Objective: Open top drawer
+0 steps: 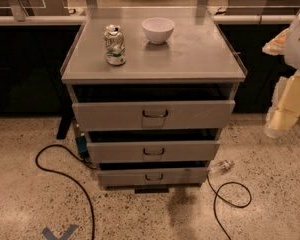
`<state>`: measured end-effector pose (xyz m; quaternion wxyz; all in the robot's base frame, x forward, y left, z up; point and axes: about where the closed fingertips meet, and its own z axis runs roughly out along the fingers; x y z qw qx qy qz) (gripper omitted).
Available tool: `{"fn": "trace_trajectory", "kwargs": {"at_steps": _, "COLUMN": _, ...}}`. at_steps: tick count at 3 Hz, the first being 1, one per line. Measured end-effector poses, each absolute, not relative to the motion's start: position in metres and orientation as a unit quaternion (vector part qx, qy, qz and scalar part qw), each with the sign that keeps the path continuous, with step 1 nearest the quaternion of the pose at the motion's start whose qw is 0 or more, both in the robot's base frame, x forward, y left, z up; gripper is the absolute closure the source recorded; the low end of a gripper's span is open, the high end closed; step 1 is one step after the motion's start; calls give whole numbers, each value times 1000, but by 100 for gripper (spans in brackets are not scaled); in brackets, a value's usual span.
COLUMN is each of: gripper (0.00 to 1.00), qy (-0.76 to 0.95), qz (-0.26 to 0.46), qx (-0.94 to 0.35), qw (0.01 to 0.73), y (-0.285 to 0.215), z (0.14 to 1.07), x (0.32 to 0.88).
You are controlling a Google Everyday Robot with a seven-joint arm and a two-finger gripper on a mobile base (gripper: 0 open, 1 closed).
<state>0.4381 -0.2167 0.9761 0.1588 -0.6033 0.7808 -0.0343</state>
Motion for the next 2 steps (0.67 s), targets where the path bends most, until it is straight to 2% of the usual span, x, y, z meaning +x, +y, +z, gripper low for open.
{"fn": "trace_trajectory", "kwargs": {"at_steps": 2, "gripper": 0, "qy": 779, "qz": -24, "qx": -606, "qw": 161, "y": -214, "z": 963, "x": 437}}
